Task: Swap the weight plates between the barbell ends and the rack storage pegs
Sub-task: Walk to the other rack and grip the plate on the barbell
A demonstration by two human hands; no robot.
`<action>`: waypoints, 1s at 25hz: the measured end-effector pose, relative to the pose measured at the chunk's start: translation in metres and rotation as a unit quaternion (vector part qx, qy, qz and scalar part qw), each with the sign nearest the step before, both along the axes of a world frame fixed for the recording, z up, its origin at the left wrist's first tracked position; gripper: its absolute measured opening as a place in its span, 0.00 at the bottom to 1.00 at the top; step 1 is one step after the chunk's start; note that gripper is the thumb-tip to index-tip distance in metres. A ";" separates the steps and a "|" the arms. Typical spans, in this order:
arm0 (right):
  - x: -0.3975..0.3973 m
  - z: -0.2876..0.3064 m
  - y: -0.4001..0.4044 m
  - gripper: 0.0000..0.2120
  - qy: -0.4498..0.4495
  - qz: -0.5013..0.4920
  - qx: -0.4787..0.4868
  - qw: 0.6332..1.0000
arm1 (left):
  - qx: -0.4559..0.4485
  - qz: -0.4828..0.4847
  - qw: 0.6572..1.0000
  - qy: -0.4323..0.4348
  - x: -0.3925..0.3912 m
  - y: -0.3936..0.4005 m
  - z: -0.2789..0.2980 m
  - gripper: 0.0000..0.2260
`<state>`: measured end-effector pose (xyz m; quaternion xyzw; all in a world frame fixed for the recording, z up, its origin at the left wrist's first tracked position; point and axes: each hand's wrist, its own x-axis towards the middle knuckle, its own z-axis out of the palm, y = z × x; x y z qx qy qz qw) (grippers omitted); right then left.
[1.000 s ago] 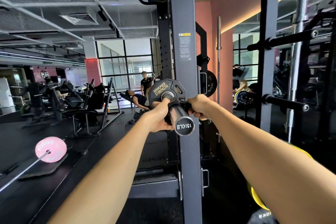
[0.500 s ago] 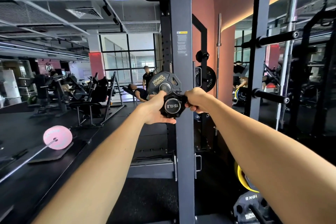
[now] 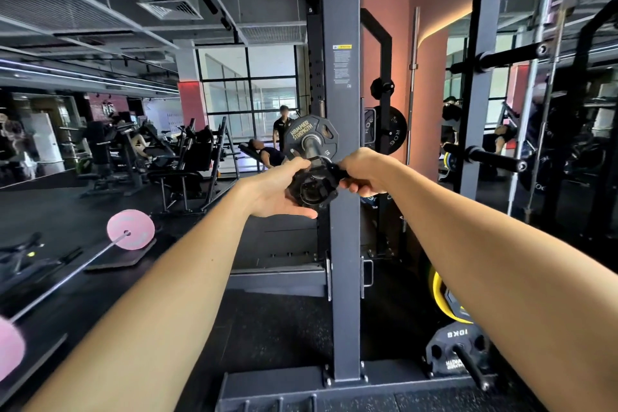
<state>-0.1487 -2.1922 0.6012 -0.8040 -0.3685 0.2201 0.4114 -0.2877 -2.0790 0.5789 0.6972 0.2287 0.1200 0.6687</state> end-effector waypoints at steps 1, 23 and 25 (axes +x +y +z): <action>-0.006 0.002 -0.001 0.13 0.014 0.020 -0.003 1.000 | 0.002 -0.002 1.000 -0.010 -0.012 0.002 0.002 0.21; -0.075 -0.031 0.285 0.17 0.265 0.053 0.157 0.950 | 0.240 0.114 0.963 -0.056 -0.110 0.233 -0.007 0.19; -0.077 -0.032 0.306 0.15 0.279 0.060 0.147 0.947 | 0.235 0.131 0.959 -0.086 -0.108 0.261 -0.011 0.29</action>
